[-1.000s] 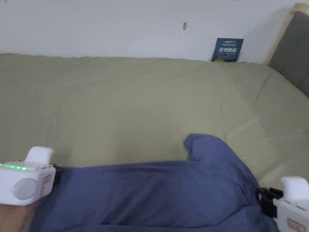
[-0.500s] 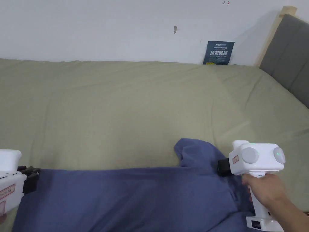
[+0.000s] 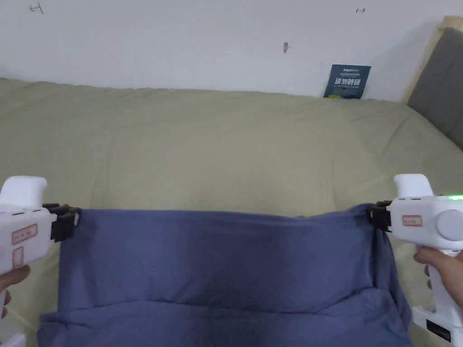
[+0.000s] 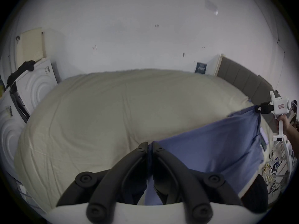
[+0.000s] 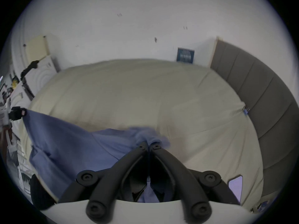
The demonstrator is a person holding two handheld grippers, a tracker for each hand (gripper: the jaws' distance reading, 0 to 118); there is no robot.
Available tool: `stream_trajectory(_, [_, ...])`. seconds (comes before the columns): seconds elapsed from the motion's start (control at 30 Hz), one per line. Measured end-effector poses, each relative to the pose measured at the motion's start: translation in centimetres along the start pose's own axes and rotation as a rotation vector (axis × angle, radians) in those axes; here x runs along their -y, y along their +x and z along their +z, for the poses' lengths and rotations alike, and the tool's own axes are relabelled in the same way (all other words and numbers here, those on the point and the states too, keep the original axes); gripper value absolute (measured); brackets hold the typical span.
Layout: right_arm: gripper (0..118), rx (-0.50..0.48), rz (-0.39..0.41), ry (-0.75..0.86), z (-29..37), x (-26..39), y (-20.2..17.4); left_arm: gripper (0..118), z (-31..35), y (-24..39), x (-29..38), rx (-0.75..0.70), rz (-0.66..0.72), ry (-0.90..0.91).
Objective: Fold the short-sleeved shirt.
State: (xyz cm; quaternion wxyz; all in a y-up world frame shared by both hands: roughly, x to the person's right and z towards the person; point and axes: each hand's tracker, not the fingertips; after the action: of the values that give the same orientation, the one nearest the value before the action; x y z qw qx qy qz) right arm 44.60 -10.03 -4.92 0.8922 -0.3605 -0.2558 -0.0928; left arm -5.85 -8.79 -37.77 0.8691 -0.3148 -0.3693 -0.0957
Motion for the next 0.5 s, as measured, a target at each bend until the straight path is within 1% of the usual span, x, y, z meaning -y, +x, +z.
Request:
stream_trajectory(0.07, [3, -0.022, 0.004, 0.036, 4.2, 2.0, -0.4, 2, 4.0, 0.2, 1.1, 0.032, 0.008, 0.019])
stream_trajectory(0.1, [3, -0.027, 0.015, 0.033, 5.7, 3.1, 0.2, 2, 5.8, 0.3, 2.1, 0.045, 0.007, 0.015])
stream_trajectory(0.17, [3, -0.018, 0.027, 0.036, 8.5, 6.5, -0.4, 2, 8.8, 0.5, 4.9, 0.056, -0.005, 0.009])
stream_trajectory(0.27, [3, -0.019, 0.041, 0.019, 11.2, 12.5, -1.0, 2, 11.6, 0.3, 10.5, 0.027, -0.016, -0.073])
stream_trajectory(0.37, [3, 0.017, 0.033, -0.046, 11.8, 17.9, -2.8, 2, 11.3, 0.4, 16.0, -0.019, -0.021, -0.19])
stream_trajectory(0.4, [3, 0.03, 0.034, -0.077, 11.3, 19.5, -3.2, 2, 10.7, 0.5, 17.4, -0.02, -0.015, -0.205])
stream_trajectory(0.47, [3, 0.067, 0.011, -0.099, 10.2, 21.7, -3.9, 2, 8.9, 0.7, 19.3, -0.026, -0.001, -0.217])
stream_trajectory(0.5, [3, 0.07, -0.005, -0.097, 8.5, 22.5, -3.1, 2, 8.1, 1.0, 19.9, -0.05, -0.01, -0.23])
